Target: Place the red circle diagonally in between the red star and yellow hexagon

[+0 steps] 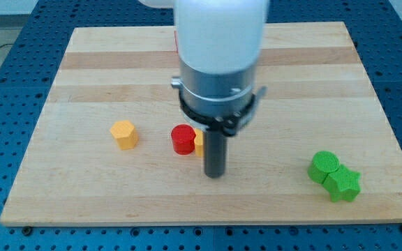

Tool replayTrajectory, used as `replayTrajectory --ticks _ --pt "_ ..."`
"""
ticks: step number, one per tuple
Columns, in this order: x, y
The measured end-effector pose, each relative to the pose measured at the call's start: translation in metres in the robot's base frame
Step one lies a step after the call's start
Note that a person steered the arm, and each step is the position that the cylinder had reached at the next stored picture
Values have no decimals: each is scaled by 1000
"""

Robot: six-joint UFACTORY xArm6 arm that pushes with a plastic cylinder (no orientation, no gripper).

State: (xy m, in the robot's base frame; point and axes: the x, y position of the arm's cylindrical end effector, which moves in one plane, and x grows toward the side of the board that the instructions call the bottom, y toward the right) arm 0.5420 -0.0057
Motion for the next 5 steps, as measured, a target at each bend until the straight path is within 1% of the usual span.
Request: replayTrajectory --ticks 1,2,4,5 --pt "-38 -33" --pt "-68 -57" --pt "-51 -80" --pt "-91 -99"
